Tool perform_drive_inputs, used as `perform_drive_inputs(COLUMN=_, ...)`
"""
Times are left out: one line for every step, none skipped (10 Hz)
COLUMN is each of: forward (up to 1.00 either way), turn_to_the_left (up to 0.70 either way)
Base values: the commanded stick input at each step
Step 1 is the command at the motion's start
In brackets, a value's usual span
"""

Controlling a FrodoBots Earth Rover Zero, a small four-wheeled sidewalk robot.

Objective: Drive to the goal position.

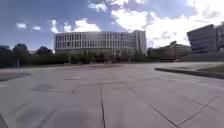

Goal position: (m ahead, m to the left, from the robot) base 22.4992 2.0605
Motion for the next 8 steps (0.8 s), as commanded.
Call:
perform_drive_inputs(forward=0.70, turn_to_the_left=0.00)
perform_drive_inputs(forward=0.70, turn_to_the_left=0.00)
perform_drive_inputs(forward=0.70, turn_to_the_left=0.00)
perform_drive_inputs(forward=0.70, turn_to_the_left=0.00)
perform_drive_inputs(forward=0.70, turn_to_the_left=0.00)
perform_drive_inputs(forward=0.70, turn_to_the_left=0.00)
perform_drive_inputs(forward=0.70, turn_to_the_left=0.00)
perform_drive_inputs(forward=0.70, turn_to_the_left=0.00)
